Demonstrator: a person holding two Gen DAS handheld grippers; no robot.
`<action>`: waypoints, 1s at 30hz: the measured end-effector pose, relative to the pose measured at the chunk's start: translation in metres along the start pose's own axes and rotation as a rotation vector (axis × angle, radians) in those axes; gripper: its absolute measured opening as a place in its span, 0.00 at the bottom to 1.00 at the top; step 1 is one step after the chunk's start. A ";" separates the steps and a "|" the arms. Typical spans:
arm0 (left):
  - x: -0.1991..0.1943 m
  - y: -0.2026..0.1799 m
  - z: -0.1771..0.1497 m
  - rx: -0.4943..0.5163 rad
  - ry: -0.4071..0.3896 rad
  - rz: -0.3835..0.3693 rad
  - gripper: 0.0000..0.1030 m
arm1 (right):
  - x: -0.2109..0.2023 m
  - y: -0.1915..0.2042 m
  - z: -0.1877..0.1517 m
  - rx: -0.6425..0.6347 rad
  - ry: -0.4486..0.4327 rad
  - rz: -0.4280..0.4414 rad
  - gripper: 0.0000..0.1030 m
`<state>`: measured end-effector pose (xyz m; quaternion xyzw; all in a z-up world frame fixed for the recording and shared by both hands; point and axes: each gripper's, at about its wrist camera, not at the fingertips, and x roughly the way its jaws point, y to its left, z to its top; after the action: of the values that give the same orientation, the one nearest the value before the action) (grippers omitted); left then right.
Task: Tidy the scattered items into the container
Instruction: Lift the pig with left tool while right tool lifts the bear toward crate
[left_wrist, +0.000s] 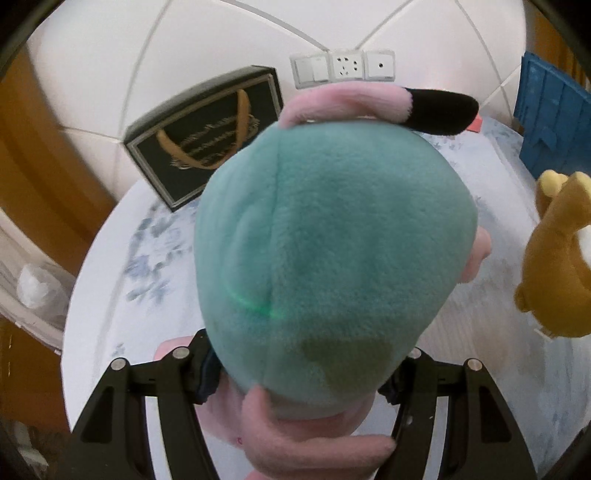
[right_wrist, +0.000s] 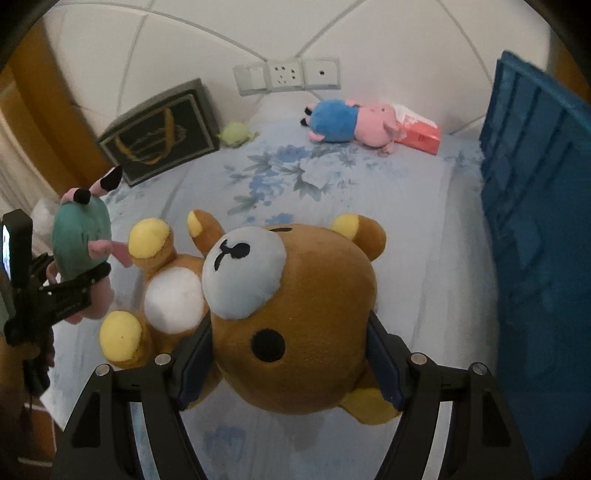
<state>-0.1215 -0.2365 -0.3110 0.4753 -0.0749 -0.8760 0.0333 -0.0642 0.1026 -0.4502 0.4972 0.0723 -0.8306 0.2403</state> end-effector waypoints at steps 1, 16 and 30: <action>-0.011 0.002 -0.002 -0.003 -0.006 0.007 0.62 | -0.010 0.001 -0.002 -0.002 -0.003 0.004 0.72; -0.133 -0.010 -0.013 -0.073 -0.071 0.005 0.62 | -0.125 0.001 -0.012 -0.070 -0.102 0.054 0.72; -0.220 -0.056 -0.013 -0.128 -0.133 0.046 0.62 | -0.198 -0.009 -0.020 -0.160 -0.170 0.117 0.73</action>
<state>0.0102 -0.1539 -0.1449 0.4109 -0.0319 -0.9077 0.0786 0.0245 0.1821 -0.2908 0.4074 0.0887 -0.8460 0.3323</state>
